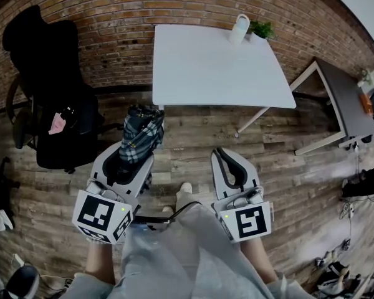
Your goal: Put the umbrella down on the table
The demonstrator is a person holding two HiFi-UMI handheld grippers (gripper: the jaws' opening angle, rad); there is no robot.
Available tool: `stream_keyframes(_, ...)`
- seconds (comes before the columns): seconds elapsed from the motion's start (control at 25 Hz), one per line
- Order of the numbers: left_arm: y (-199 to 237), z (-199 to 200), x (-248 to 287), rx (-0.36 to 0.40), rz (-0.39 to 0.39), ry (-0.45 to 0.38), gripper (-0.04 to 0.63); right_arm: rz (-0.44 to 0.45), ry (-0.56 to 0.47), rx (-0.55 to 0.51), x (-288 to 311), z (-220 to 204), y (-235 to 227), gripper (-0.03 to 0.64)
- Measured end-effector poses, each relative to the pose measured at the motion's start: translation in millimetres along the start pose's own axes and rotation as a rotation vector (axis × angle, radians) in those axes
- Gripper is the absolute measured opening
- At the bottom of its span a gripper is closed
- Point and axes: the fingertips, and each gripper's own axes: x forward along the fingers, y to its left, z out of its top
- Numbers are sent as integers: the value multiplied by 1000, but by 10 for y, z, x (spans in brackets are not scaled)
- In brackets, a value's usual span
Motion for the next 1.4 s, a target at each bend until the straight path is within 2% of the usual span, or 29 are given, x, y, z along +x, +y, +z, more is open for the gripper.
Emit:
stream_keyframes(0.48, 334, 52, 379, -15, 35, -8, 235, 36, -18, -9, 548, -6, -235, 55)
stream_keyframes(0.96, 884, 281, 1436, -13, 73, 0, 236, 85, -52, 27, 1685, -54, -965, 55)
stream_keyframes(1.2, 1166, 404, 2033, -43, 90, -24, 235, 119, -34, 25, 2271, -130, -1413, 55)
stream_keyframes(1.4, 1404, 512, 2483, -54, 113, -12, 235, 147, -32, 25, 2717, -144, -1743, 55)
